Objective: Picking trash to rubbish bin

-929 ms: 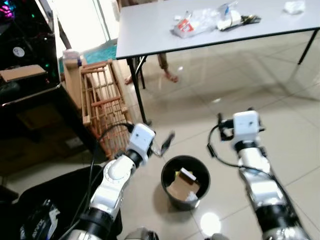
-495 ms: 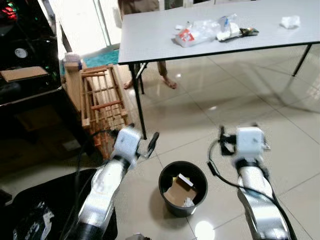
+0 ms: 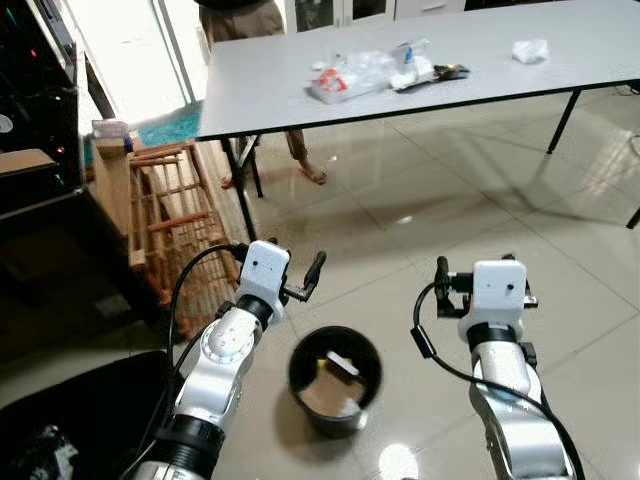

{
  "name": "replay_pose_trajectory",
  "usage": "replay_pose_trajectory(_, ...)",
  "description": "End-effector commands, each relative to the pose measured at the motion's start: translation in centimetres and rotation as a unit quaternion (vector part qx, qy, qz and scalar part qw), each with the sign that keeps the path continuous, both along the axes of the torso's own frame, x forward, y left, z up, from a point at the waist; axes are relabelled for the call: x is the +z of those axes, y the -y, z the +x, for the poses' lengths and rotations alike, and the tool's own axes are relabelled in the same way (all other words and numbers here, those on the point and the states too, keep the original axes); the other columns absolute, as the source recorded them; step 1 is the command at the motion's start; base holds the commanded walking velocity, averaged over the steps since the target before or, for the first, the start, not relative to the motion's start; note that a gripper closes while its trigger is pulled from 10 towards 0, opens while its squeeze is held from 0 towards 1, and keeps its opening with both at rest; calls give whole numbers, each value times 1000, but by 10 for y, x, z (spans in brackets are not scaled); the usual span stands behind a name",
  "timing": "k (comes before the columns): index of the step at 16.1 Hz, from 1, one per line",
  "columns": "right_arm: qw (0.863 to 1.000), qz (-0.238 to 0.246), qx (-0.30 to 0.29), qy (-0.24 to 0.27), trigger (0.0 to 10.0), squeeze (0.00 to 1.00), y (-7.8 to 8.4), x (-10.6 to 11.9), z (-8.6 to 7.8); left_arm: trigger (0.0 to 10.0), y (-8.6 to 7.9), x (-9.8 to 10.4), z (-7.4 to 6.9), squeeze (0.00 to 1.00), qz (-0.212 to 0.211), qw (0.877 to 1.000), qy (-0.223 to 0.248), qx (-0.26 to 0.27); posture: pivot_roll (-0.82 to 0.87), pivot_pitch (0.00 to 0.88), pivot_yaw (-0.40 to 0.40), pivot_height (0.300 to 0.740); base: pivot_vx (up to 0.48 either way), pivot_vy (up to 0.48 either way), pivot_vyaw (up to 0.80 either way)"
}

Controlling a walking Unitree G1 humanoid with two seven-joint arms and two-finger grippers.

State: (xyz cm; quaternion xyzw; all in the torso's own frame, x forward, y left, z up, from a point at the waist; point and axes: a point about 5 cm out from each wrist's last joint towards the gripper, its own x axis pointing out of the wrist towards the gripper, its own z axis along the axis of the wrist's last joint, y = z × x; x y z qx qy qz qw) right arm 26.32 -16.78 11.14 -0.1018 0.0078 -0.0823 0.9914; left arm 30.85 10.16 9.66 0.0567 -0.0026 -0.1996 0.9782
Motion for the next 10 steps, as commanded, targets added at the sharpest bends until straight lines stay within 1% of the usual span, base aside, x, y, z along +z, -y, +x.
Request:
replay_pose_trajectory(1,1000,2,-1,-1,10000,0,-1,4,0,10000,-1,5,5,0,4,1000,0,6,-110,42,95,740,0,-480,0)
replay_pose_trajectory(4,1000,3,3,-1,10000,0,-2,6,3,10000,1,5,12,0,8,1000,-7,8,-102,43,93,740,0,-480,0)
replay_pose_trajectory(6,1000,5,5,0,10000,0,-3,7,5,10000,-1,3,11,0,4,1000,4,9,-100,40,93,740,0,-480,0)
replay_pose_trajectory(7,1000,8,8,0,10000,0,-5,8,6,10000,-3,-6,10,0,6,999,-40,17,-100,40,93,740,0,-480,0)
replay_pose_trajectory(8,1000,9,9,0,10000,0,-5,8,6,10000,-2,-8,13,0,8,998,-64,19,-101,38,94,740,0,0,0)
replay_pose_trajectory(9,1000,8,9,0,10000,0,-5,8,6,10000,-2,-8,15,0,8,998,-62,20,-101,38,94,740,0,0,0)
replay_pose_trajectory(10,1000,6,9,0,10000,0,-5,9,7,10000,-1,-5,17,0,5,999,-44,20,-101,35,94,740,0,0,0)
